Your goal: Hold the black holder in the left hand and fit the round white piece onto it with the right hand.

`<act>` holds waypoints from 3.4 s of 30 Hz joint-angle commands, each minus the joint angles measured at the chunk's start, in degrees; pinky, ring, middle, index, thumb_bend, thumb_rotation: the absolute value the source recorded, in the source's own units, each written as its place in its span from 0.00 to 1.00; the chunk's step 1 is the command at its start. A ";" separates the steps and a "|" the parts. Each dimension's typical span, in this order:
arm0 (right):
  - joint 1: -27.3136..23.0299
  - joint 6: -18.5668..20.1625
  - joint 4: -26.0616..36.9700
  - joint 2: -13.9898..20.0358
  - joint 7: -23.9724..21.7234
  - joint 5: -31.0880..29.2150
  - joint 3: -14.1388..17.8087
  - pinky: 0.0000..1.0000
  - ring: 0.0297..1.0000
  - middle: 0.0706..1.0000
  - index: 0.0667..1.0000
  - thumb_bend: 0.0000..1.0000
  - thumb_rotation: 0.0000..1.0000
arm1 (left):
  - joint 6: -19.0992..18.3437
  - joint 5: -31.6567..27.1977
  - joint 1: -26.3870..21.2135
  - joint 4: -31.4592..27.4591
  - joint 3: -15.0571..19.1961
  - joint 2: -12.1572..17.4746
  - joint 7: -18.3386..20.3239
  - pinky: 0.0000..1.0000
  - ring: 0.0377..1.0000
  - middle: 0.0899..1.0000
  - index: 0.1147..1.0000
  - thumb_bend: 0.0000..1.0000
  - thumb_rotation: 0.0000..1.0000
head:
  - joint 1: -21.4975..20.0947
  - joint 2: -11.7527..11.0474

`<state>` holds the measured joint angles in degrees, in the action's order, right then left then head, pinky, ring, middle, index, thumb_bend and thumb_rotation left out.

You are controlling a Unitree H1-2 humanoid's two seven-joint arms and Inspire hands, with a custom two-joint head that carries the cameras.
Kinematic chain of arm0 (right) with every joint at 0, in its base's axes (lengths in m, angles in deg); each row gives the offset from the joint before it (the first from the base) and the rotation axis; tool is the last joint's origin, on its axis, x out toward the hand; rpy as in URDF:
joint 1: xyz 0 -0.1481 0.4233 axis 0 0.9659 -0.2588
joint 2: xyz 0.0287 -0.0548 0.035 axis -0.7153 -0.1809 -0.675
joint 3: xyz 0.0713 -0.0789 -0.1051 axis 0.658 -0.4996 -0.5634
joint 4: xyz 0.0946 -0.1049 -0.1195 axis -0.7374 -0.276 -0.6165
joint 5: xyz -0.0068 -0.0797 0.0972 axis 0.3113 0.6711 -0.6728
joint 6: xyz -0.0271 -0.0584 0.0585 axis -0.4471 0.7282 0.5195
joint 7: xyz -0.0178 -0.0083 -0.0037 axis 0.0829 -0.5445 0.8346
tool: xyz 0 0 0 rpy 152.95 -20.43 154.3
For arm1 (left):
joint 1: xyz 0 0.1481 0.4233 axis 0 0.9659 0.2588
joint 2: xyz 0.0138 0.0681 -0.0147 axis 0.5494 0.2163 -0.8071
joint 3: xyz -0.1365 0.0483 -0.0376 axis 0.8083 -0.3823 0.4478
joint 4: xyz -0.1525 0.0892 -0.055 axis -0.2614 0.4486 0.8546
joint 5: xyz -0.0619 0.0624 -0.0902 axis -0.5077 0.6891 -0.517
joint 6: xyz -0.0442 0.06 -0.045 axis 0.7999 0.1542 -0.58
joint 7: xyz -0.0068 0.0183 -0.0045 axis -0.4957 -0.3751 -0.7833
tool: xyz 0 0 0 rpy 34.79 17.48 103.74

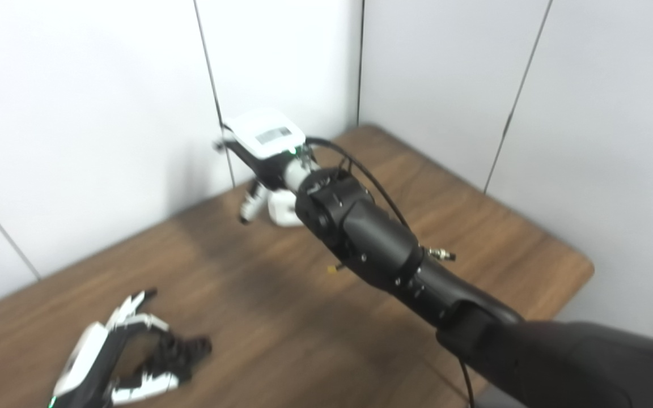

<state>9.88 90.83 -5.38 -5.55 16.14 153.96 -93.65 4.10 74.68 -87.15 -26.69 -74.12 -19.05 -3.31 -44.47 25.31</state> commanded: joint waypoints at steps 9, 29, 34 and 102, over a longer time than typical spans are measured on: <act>-5.84 -2.72 -1.88 9.05 -8.67 -5.31 1.60 0.95 1.00 1.00 0.85 1.00 0.41 | -0.72 0.65 5.99 8.32 -1.02 3.18 0.78 1.00 1.00 0.95 0.42 0.52 0.05 | -0.14 -0.88; -6.31 -0.80 -6.20 10.07 -11.22 -8.15 0.35 0.99 1.00 1.00 0.90 1.00 0.39 | -1.59 0.61 6.84 6.18 -0.64 3.09 1.62 1.00 1.00 0.95 0.42 0.52 0.05 | 2.12 -0.35; -7.04 -1.44 -10.34 9.04 -8.09 -8.69 -0.33 0.97 1.00 1.00 0.90 1.00 0.37 | -1.94 1.02 6.86 6.06 -0.82 3.07 1.55 1.00 1.00 0.95 0.42 0.52 0.05 | 2.80 -0.26; -4.74 -6.00 -21.93 7.82 23.93 -17.37 -6.75 0.85 0.85 0.76 0.45 0.52 0.14 | -4.09 2.22 10.26 0.30 0.48 3.20 3.32 1.00 1.00 0.94 0.42 0.52 0.05 | 9.91 4.76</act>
<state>7.51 86.22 -30.22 0.10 38.02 136.75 -101.68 3.66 74.50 -85.34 -30.09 -72.08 -18.15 -1.47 -34.55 30.06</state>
